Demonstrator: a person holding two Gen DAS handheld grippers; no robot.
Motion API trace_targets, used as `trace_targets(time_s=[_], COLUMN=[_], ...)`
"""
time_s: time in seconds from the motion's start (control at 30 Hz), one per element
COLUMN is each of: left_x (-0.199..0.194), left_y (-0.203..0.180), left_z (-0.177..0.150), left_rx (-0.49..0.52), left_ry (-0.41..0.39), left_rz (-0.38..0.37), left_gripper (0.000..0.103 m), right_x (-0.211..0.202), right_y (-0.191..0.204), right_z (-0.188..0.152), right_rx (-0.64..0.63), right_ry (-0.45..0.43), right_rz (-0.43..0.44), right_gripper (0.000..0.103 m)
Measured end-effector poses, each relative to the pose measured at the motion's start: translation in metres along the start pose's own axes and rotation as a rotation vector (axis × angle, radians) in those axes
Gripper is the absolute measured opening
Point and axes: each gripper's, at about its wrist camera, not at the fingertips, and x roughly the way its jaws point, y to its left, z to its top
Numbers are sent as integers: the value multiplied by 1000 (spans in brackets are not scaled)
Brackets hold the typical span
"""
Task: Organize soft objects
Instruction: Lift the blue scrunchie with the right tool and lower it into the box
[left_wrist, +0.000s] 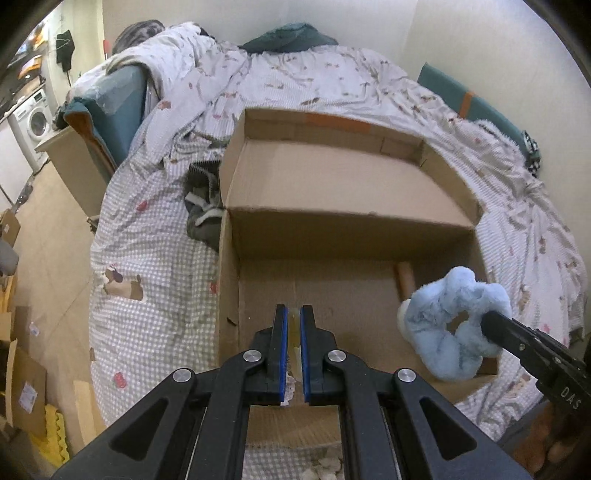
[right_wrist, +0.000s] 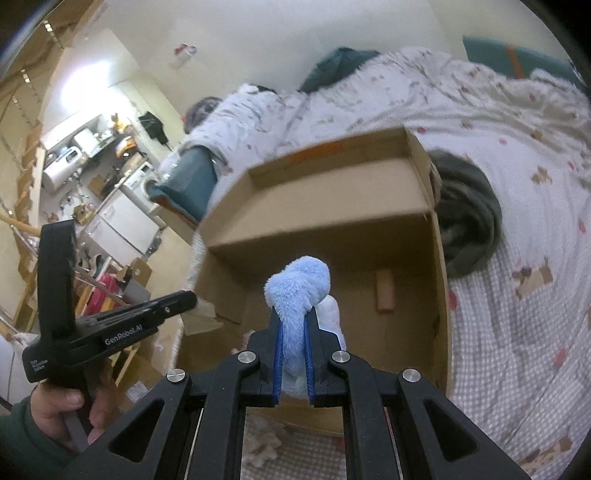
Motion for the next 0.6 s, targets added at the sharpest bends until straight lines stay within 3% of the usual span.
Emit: trace_targets(time_s=[0.43,0.53,0.6], left_x=[36,39,41], left_y=[13,7,2], left_z=[-9,-13,-15], left_rx=[-101,-74,-50], left_ry=[71,75,90], left_rz=[-191,-144,-131], left_gripper=[6,8,16], right_x=[35,40,43], right_y=[-21,-21,-20], right_z=[-8,-10,-12], right_rx=[66,65,58], right_ry=[94,118,131], right_rz=[-12,-28,-43], right_gripper=[11,11,11])
